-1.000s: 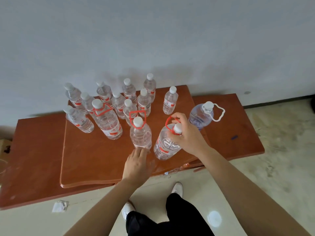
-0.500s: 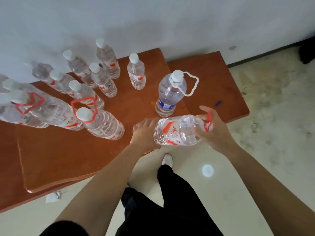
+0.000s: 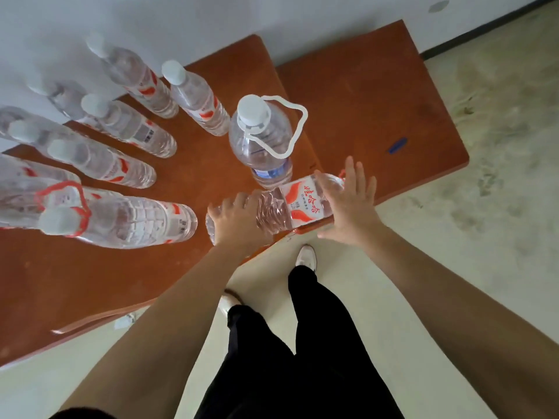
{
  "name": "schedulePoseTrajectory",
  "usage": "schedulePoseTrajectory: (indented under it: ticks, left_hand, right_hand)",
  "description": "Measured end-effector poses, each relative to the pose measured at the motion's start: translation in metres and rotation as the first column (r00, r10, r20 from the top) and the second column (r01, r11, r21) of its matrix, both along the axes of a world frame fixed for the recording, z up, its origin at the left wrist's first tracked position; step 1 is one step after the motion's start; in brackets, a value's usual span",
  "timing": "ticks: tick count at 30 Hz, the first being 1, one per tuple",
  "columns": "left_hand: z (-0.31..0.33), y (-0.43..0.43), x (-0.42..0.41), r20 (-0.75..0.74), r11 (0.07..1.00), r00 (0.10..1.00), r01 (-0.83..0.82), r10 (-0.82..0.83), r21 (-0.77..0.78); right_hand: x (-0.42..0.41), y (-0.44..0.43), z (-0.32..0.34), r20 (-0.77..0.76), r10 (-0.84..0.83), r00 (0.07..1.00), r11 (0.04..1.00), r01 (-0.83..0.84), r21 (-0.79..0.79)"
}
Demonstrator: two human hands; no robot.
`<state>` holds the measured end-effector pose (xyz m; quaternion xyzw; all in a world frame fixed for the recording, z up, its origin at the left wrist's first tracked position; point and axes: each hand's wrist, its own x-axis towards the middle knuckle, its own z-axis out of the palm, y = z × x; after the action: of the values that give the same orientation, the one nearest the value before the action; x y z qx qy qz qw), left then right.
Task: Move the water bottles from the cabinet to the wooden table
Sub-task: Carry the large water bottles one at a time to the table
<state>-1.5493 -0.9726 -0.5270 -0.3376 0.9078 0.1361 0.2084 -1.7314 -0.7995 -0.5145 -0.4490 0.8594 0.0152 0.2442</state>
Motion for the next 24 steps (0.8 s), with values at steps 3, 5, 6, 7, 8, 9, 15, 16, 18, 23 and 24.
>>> schedulePoseTrajectory:
  ticks: [3,5,6,7,8,9,15,16,18,23,24]
  left_hand:
    - [-0.002,-0.008,0.008,-0.002,1.000,1.000,-0.008,0.008,0.030]
    - [-0.004,-0.005,0.007,0.050,1.000,0.999,-0.008,0.009,-0.016]
    - [-0.005,-0.003,0.006,0.078,0.999,0.997,-0.022,0.025,-0.041]
    - [-0.005,-0.001,0.004,0.098,0.997,0.994,-0.052,0.057,-0.056]
    - [-0.006,0.001,0.003,0.113,0.994,0.989,-0.089,0.095,-0.062]
    - [-0.006,0.003,0.001,0.120,0.992,0.986,-0.108,0.115,-0.063]
    - [-0.006,0.008,0.005,0.057,0.987,0.989,-0.127,0.133,-0.095]
    - [-0.007,0.010,0.006,0.052,0.986,0.990,-0.126,0.132,-0.105]
    - [-0.009,0.017,0.010,0.018,0.978,0.988,-0.151,0.155,-0.144]
    - [-0.004,0.055,0.036,-0.029,0.962,0.979,-0.202,0.200,-0.184]
    - [-0.001,0.062,0.046,-0.018,0.963,0.979,-0.204,0.204,-0.176]
  right_hand:
    - [0.019,-0.022,-0.011,-0.159,0.149,0.976,0.988,-0.152,-0.008]
    - [0.026,-0.034,-0.017,-0.116,0.206,0.972,0.978,-0.208,-0.001]
    - [0.026,-0.039,-0.017,-0.096,0.211,0.973,0.977,-0.212,-0.004]
    - [0.023,-0.043,-0.018,-0.088,0.222,0.971,0.975,-0.223,-0.005]
    - [0.018,-0.046,-0.018,-0.095,0.246,0.965,0.969,-0.248,-0.003]
    - [0.011,-0.048,-0.017,-0.109,0.277,0.955,0.960,-0.279,0.001]
    - [-0.004,-0.052,-0.016,-0.136,0.395,0.909,0.918,-0.394,0.030]
    - [-0.003,-0.050,-0.017,-0.143,0.392,0.909,0.920,-0.392,0.027]
    - [-0.002,-0.047,-0.019,-0.162,0.406,0.899,0.911,-0.412,0.001]
    - [0.012,-0.029,-0.014,-0.173,0.470,0.866,0.878,-0.479,-0.011]
    - [0.020,-0.022,-0.013,-0.158,0.487,0.859,0.871,-0.492,0.005]
